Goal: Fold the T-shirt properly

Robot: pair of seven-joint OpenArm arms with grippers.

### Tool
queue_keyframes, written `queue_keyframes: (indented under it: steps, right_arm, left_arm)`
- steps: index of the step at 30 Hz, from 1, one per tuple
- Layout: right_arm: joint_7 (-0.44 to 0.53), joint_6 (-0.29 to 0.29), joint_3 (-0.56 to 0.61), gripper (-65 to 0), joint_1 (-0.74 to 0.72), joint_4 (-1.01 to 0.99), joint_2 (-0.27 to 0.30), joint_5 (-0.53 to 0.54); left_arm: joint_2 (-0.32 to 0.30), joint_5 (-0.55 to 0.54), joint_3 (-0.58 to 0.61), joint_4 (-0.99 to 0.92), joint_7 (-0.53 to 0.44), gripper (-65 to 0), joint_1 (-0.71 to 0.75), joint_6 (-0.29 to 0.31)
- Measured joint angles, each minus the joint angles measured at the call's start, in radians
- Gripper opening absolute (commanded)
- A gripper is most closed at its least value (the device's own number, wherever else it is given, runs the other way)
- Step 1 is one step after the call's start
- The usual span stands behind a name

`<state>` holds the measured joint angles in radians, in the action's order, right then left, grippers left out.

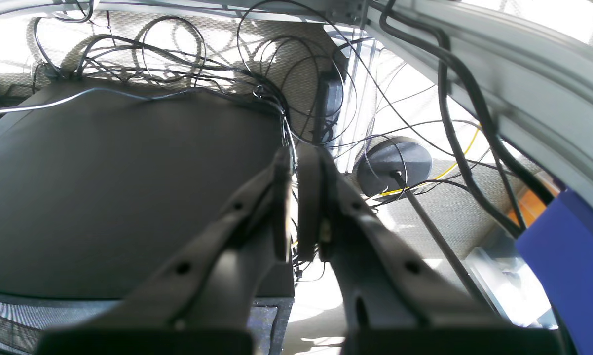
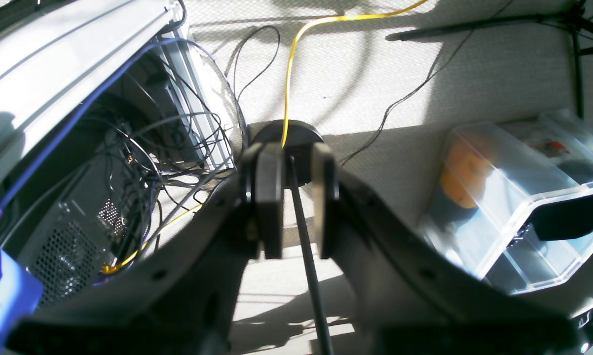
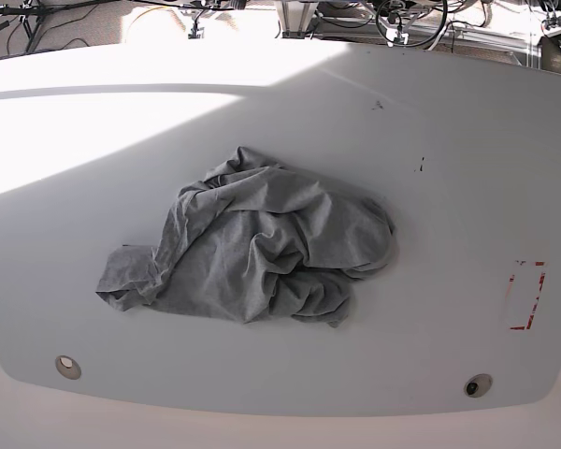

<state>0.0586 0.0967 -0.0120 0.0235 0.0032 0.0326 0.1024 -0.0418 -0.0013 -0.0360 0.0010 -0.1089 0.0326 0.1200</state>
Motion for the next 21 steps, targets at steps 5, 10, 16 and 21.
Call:
queue_keyframes:
  steps: [5,10,16,21]
  right_arm:
    - [-0.001,-0.004,0.0,-56.1,0.013,0.013,0.001,0.0]
    - [-0.008,-0.003,-0.002,-56.0,0.023,0.013,0.001,0.0]
    - [-0.007,-0.003,-0.002,-55.9,0.024,0.008,0.001,0.0]
    - [-0.007,-0.003,-0.002,-55.9,0.018,0.008,0.001,0.0]
  left_arm:
    - [0.0,0.0,0.004,0.004,-0.005,-64.3,0.009,0.0]
    - [-0.002,0.0,0.003,0.005,0.003,-64.4,0.014,0.0]
    - [-0.002,0.0,0.003,0.005,0.004,-64.2,0.011,0.0]
    - [-0.002,0.0,0.005,0.008,0.0,-64.0,0.006,0.0]
